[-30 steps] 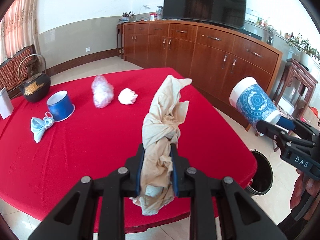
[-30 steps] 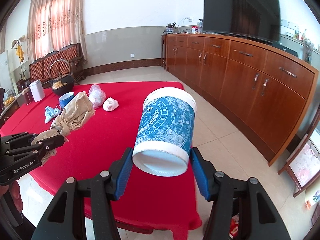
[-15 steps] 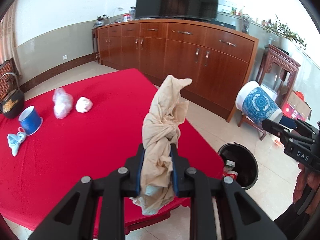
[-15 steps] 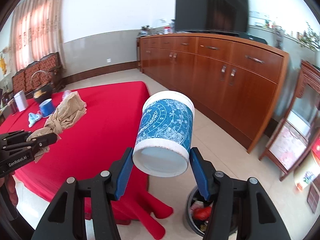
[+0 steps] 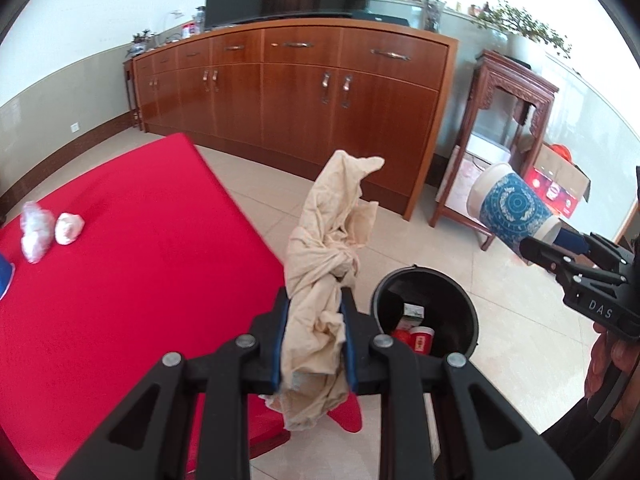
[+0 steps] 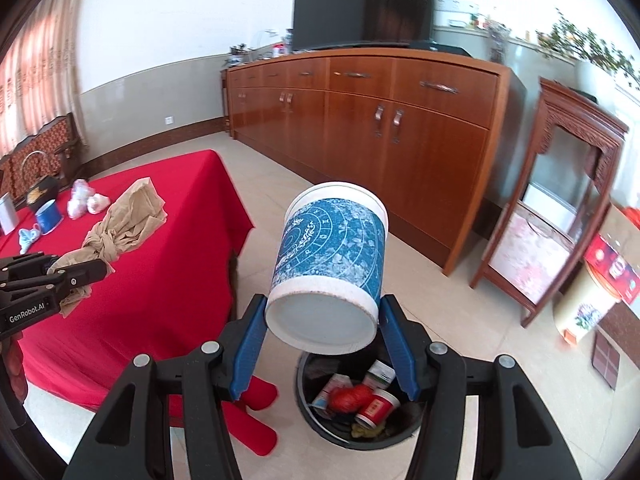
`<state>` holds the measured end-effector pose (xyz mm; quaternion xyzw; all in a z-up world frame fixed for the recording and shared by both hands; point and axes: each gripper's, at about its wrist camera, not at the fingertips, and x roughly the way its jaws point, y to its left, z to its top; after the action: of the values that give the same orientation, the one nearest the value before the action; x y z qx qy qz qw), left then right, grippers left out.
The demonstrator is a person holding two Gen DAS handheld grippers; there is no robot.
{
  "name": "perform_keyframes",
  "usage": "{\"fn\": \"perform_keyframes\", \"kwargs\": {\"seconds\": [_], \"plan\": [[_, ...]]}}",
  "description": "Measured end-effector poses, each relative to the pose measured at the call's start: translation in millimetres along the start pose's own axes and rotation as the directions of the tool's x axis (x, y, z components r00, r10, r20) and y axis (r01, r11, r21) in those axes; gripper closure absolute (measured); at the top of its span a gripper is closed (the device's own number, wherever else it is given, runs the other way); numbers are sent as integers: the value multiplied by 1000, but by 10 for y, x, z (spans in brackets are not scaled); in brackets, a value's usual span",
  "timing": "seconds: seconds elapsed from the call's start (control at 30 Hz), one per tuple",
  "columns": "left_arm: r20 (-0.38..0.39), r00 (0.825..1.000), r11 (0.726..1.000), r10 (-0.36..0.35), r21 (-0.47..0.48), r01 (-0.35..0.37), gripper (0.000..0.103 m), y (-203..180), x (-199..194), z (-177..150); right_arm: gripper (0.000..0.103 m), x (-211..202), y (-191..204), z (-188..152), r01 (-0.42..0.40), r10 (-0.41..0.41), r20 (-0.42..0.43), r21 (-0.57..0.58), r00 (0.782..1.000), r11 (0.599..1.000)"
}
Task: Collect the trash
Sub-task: 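Carry the beige cloth and patterned cup over the black bin and open both tools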
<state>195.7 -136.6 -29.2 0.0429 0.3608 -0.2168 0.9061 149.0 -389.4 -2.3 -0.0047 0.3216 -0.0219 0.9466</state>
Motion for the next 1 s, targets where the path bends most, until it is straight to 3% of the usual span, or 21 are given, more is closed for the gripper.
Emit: {"fn": "perform_keyframes", "kwargs": {"seconds": [0.3,0.47,1.0], "plan": [[-59,994,993,-87,76,92,79,-571,362,23,44,61,-500,-277,53,-51,-59,37,997,998],[-100,988,986,-118,104,128,79,-813,564,-16,44,171,-712,-440,64,-65,-103,-5,993,998],[-260,950,972,-171,115,207,78,-1104,1348,-245,44,891,-975,-928,-3,-19,-239,-92,971,996]]}}
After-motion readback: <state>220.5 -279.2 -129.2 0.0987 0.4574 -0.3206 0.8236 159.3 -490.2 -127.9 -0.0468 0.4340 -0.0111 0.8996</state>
